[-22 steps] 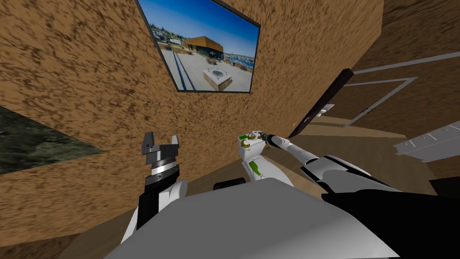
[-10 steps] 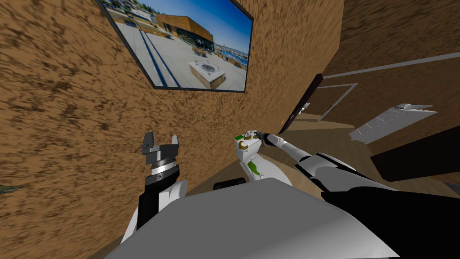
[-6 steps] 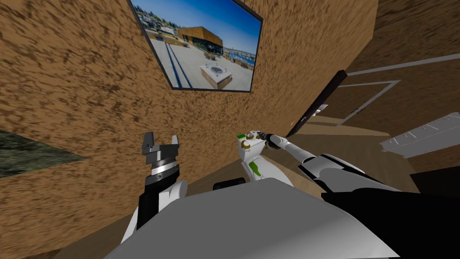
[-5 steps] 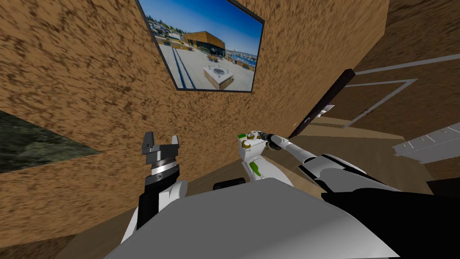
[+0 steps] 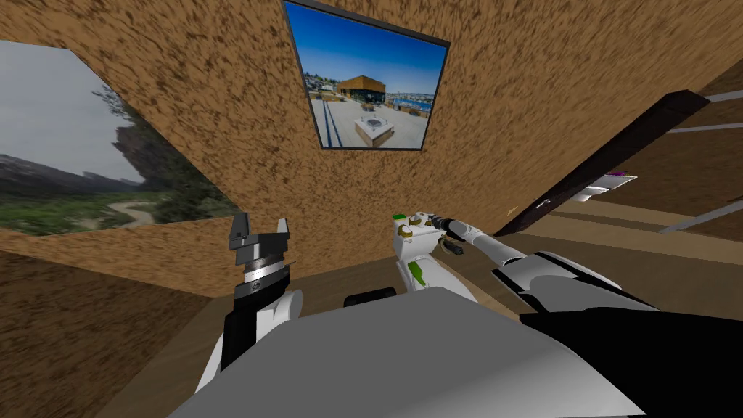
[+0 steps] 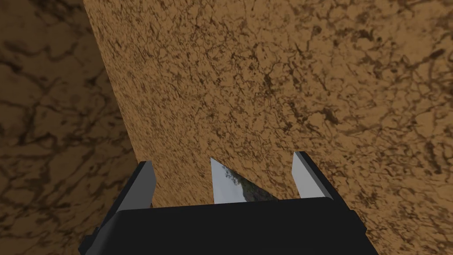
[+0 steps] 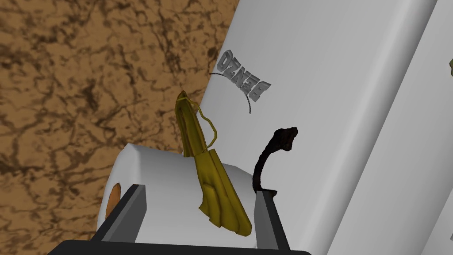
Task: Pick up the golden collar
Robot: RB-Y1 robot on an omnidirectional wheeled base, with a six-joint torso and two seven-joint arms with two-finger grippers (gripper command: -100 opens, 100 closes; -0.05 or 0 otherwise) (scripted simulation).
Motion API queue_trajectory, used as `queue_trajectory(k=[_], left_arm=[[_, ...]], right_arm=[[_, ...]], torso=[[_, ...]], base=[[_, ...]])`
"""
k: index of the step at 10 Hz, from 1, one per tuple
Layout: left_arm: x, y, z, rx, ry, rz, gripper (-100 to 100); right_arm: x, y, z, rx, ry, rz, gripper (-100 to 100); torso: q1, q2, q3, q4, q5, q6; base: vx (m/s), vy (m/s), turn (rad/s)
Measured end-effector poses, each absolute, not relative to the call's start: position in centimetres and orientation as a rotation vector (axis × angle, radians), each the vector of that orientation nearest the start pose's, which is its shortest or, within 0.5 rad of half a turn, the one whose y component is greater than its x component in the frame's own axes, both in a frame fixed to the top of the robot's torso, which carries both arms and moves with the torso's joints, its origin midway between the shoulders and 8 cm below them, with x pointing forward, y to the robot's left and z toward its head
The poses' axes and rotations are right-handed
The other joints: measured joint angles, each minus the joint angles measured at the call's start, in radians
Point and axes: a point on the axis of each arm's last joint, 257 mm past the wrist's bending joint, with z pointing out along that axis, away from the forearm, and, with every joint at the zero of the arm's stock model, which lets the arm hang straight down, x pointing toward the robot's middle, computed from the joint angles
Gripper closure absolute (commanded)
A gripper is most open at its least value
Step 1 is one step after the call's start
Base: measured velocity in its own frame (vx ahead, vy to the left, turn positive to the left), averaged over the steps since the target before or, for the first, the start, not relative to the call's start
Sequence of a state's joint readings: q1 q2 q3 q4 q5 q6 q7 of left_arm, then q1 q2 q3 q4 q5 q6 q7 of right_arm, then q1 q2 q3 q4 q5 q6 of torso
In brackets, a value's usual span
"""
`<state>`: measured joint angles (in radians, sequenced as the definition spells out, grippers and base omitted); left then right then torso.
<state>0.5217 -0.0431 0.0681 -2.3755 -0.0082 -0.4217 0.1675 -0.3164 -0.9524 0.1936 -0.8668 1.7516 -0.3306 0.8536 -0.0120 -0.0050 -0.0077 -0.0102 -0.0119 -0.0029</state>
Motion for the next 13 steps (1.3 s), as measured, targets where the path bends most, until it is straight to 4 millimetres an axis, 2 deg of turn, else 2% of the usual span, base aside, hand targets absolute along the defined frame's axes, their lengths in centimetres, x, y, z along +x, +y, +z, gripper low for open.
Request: queue_trajectory(k=[1, 3, 4, 6, 7, 10, 11, 13], left_arm=[[33.0, 30.5, 4.6, -0.735, 0.530, -1.373, 0], [33.0, 30.5, 4.6, -0.735, 0.530, -1.372, 0], [33.0, 30.5, 4.6, -0.735, 0.530, -1.373, 0], [33.0, 30.5, 4.6, -0.735, 0.530, -1.372, 0], [33.0, 30.5, 4.6, -0.735, 0.530, -1.373, 0], [33.0, 30.5, 4.6, -0.735, 0.530, -1.372, 0], [33.0, 30.5, 4.6, -0.735, 0.530, -1.373, 0], [33.0, 30.6, 4.6, -0.735, 0.530, -1.372, 0]], right_arm=[[51.4, -61.8, -28.1, -1.884, 1.575, -1.231, 100], [51.5, -63.0, -27.7, -1.851, 1.605, -1.245, 100], [50.3, -64.5, -27.4, -1.854, 1.635, -1.267, 100], [50.0, -65.6, -27.4, -1.800, 1.680, -1.268, 100], [48.7, -67.3, -27.5, -1.803, 1.713, -1.290, 100], [46.5, -70.7, -27.2, -1.739, 1.801, -1.325, 100], [44.8, -72.7, -27.2, -1.704, 1.847, -1.341, 100], [44.3, -73.6, -26.8, -1.709, 1.862, -1.364, 100]], torso=[[0.002, 0.000, 0.000, 0.001, 0.002, 0.000], [-0.002, -0.006, -0.003, -0.002, 0.000, 0.004], [-0.003, -0.004, -0.003, -0.001, -0.001, 0.002], [-0.003, -0.006, -0.004, -0.002, -0.002, 0.005], [-0.003, -0.005, -0.004, -0.002, -0.003, 0.001], [-0.002, -0.002, -0.002, -0.001, -0.002, 0.005], [-0.004, -0.001, -0.001, 0.000, -0.002, 0.005], [-0.004, -0.004, -0.002, 0.000, -0.002, 0.007]], base=[[-0.105, -0.021, 0.246], [-0.062, -0.017, 0.169], [-0.101, -0.005, 0.231], [-0.068, 0.008, 0.217], [-0.107, -0.005, 0.225], [-0.131, 0.012, 0.329], [-0.115, 0.003, 0.215], [-0.027, 0.000, 0.001]])
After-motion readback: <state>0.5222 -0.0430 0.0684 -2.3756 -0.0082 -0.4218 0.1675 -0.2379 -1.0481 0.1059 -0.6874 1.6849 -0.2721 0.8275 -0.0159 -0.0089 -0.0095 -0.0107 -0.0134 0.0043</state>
